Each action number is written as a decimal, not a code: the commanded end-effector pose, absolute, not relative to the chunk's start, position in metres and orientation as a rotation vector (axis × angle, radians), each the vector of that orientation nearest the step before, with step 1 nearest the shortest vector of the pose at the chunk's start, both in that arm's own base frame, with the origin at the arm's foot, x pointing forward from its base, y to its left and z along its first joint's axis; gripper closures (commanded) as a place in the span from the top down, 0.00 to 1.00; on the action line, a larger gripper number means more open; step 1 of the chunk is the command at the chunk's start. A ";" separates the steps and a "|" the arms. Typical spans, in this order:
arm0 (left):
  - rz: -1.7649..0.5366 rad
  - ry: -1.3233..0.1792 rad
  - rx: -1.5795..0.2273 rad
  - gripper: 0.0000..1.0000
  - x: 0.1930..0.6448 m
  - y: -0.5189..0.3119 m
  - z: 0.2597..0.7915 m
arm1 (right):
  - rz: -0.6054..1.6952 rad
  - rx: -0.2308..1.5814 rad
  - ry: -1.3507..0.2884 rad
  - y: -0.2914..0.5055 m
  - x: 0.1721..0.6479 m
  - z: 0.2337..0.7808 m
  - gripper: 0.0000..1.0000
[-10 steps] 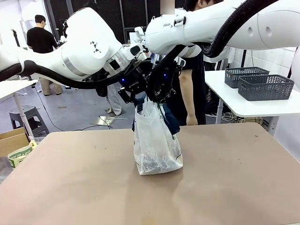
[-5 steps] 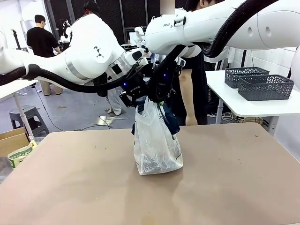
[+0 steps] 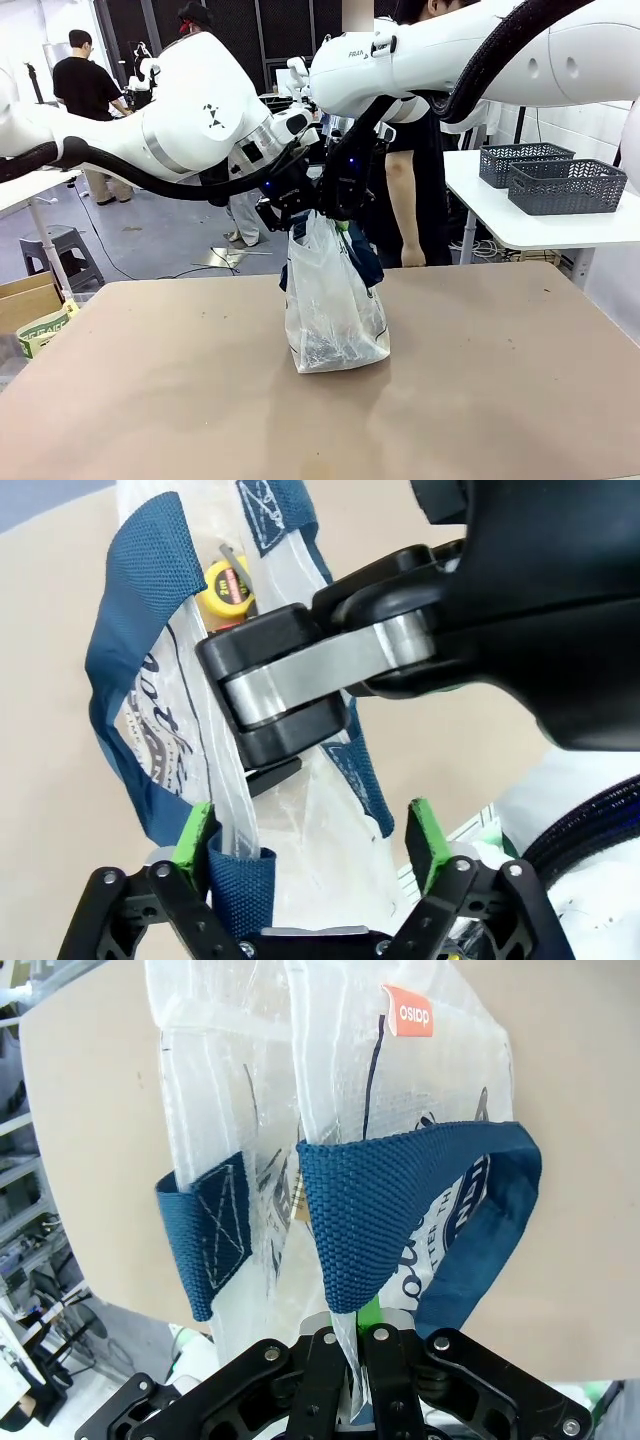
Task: Transfer purchased items from the store into the shopping bag.
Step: Move the Reusable shopping bag to the right side of the table.
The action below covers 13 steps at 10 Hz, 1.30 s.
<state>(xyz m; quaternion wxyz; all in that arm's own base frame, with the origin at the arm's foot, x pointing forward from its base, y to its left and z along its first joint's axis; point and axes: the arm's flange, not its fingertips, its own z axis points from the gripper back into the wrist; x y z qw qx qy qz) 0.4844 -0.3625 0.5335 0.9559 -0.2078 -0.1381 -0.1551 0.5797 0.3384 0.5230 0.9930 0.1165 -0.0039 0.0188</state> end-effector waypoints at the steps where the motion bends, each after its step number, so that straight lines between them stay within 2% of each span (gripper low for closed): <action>1: -0.289 -0.301 -0.366 0.62 0.480 -0.367 0.532 | 0.042 0.231 -0.019 0.342 0.583 0.527 0.00; 4: -0.288 -0.310 -0.364 0.03 0.479 -0.366 0.535 | 0.046 0.240 -0.017 0.341 0.583 0.527 0.00; 5: -0.292 -0.309 -0.365 0.00 0.479 -0.367 0.535 | 0.046 0.244 -0.017 0.340 0.582 0.528 0.00; 13: -0.286 -0.328 -0.343 0.00 0.473 -0.358 0.542 | 0.060 0.285 -0.020 0.330 0.579 0.534 0.00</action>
